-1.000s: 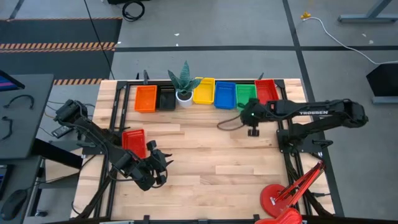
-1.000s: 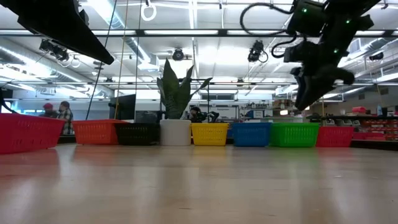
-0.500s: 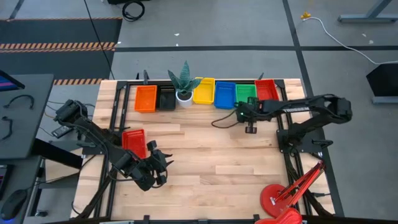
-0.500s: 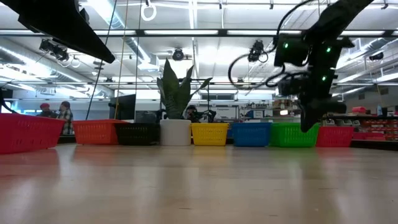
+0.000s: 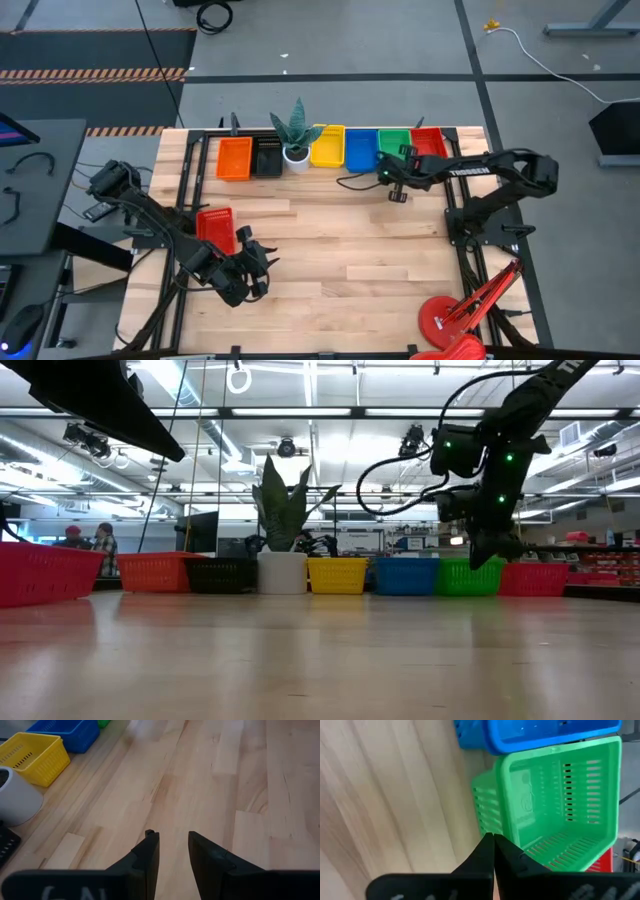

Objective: Stack baskets by color
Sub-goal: Stack the bottom green bin on the top green bin, then stack the bottom red bin on the top red bin

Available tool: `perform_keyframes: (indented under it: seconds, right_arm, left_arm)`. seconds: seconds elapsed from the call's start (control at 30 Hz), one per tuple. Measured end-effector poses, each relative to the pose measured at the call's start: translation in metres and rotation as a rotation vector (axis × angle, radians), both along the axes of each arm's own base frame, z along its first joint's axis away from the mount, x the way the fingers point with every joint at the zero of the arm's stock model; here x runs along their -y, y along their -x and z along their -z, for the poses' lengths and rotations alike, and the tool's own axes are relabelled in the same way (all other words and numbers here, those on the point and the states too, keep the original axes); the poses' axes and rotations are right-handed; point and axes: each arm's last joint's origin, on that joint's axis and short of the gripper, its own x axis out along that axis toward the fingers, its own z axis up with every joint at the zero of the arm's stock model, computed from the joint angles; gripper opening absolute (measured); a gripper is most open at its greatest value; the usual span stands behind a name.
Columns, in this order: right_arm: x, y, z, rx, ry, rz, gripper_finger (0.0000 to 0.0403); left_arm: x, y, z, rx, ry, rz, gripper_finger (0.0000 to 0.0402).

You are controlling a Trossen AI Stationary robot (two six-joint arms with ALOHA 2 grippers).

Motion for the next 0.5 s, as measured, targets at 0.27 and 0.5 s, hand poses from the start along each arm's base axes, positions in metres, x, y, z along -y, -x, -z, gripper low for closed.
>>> perform_keyframes:
  seconds: [0.27, 0.5]
  right_arm:
    - [-0.026, -0.004, -0.018, 0.151, 0.017, 0.0, 0.0003]
    - [-0.073, -0.022, -0.025, 0.39, -0.007, -0.016, 0.0003]
  left_arm:
    - [0.0, 0.0, 0.0, 0.0, 0.0, 0.0, 0.011]
    - [0.002, 0.007, -0.016, -0.059, 0.024, 0.073, 0.011]
